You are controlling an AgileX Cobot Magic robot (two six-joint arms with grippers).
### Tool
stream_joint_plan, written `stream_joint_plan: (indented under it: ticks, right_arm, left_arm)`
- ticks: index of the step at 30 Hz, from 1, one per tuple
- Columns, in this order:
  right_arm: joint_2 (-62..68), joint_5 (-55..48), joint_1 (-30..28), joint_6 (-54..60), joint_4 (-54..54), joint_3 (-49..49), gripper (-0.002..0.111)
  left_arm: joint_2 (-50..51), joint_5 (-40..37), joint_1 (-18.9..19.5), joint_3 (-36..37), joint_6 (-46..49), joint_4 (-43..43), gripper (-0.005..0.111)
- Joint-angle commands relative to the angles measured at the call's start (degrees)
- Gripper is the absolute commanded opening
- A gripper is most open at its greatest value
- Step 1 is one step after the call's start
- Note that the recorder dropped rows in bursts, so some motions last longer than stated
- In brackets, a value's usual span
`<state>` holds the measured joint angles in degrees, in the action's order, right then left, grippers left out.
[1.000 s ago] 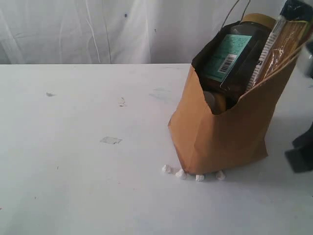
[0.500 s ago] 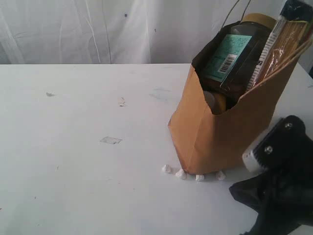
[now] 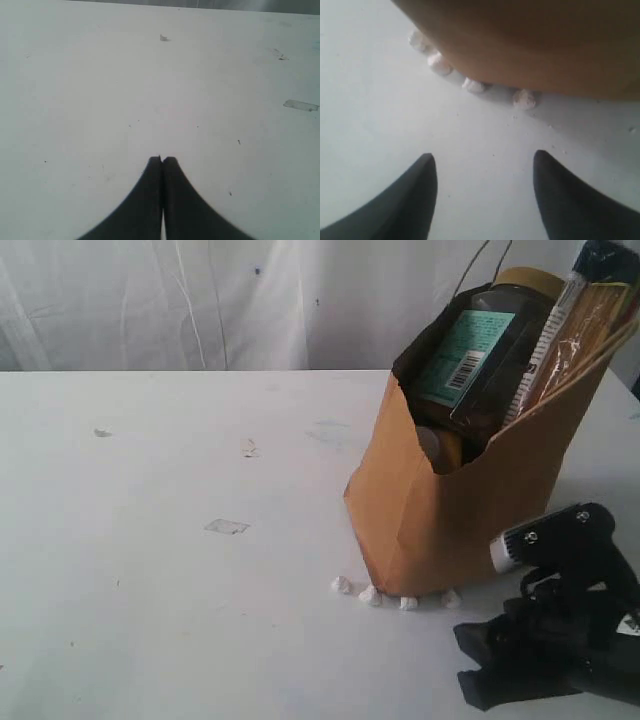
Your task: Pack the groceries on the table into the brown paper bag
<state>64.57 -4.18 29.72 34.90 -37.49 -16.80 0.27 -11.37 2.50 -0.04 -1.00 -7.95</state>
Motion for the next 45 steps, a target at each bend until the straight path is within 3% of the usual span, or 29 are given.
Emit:
stream_joint_plan:
  ticks: [1, 30, 32, 35, 37, 45]
  right_arm:
    - [6.9, 3.1, 0.1, -0.5, -0.6, -0.8, 0.054]
    - [29.9, 14.8, 0.1, -1.5, 0.0, -10.5, 0.054]
    - [31.0, 14.8, 0.1, -3.9, 0.0, -10.6, 0.047]
    - [31.0, 13.8, 0.1, -4.5, 0.0, -10.6, 0.011]
    - [31.0, 12.4, 0.1, -4.5, 0.0, -10.6, 0.002]
    - [24.7, 1.5, 0.1, -6.7, -0.1, -10.6, 0.000]
  left_arm:
    - [-0.3, 0.2, 0.1, 0.0, -0.3, -0.1, 0.000]
    - [-0.3, 0.2, 0.1, 0.0, -0.3, -0.1, 0.000]
    - [-0.3, 0.2, 0.1, 0.0, -0.3, -0.1, 0.000]
    - [-0.3, 0.2, 0.1, 0.0, -0.3, -0.1, 0.000]
    - [-0.3, 0.2, 0.1, 0.0, -0.3, -0.1, 0.000]
    - [-0.3, 0.2, 0.1, 0.0, -0.3, -0.1, 0.000]
